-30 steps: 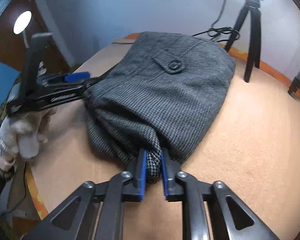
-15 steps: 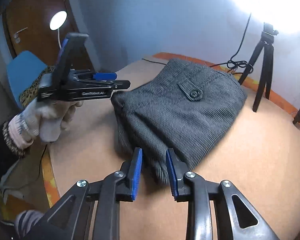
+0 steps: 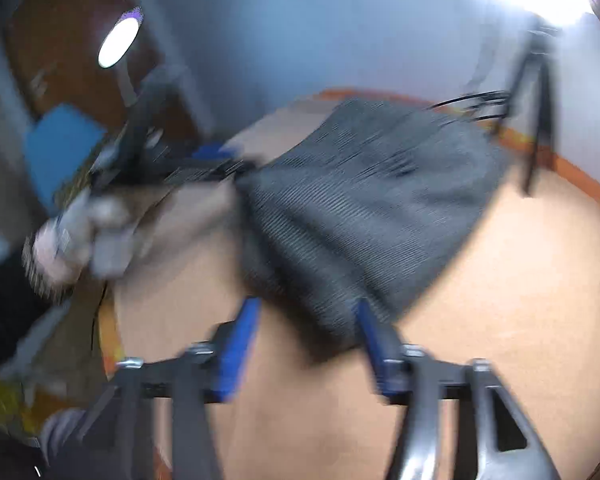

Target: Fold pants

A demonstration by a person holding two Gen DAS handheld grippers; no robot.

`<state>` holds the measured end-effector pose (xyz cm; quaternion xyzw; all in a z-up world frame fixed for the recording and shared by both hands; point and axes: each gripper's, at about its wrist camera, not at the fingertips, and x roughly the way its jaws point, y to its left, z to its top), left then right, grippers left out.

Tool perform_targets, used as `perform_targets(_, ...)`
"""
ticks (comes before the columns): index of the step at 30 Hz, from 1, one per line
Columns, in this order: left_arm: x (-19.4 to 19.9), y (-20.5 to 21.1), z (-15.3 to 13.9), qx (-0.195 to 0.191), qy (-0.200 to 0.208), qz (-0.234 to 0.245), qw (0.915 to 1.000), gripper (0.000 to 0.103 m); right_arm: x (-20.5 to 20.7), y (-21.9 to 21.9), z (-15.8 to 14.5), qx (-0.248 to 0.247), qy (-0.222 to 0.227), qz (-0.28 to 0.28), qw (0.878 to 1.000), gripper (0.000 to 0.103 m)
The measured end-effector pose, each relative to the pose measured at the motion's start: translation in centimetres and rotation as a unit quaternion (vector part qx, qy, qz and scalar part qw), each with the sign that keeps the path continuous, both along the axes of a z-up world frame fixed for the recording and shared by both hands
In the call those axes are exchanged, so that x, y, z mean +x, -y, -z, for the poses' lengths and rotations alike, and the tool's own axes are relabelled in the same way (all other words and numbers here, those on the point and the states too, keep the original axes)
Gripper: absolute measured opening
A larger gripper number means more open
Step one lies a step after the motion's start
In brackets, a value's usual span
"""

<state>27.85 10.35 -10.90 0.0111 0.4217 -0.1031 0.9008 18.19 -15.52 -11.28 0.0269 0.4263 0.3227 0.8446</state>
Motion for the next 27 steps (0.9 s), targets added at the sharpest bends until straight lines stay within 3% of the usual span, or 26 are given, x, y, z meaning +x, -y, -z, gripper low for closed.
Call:
perform_targets(1,-0.3,0.0,-0.2,-0.006,-0.002,0.001,1.0,0.059,0.9,1.2,-0.2,0.014,0.002,0.023,1.0,0.082)
perform_targets(3,-0.8,-0.1,-0.4,-0.028,-0.017,-0.004,0.9995,0.067,2.8,3.3,-0.5,0.042,-0.007,0.064,0.997,0.082)
perform_targets(5,-1.1,-0.5,-0.4,-0.072,-0.042,-0.024,0.9962,0.071,4.3,4.8,-0.8,0.07,-0.023,0.086,0.994,0.082)
perform_targets(9,-0.9,-1.0,0.9,-0.169,-0.097,-0.054,0.9794,0.072,8.9,7.4,0.9,0.125,-0.079,0.133,0.98,0.083)
perform_targets(11,-0.5,-0.5,1.4,-0.192,-0.112,-0.062,0.9731,0.072,10.6,8.3,1.9,0.146,-0.099,0.15,0.973,0.083)
perform_targets(18,1.1,-0.3,2.9,-0.22,-0.132,-0.108,0.9604,0.072,14.6,9.7,4.3,0.166,-0.124,0.189,0.96,0.083)
perform_targets(27,2.1,-0.8,4.7,-0.214,-0.142,-0.138,0.9565,0.072,17.3,10.3,5.6,0.169,-0.133,0.206,0.955,0.082)
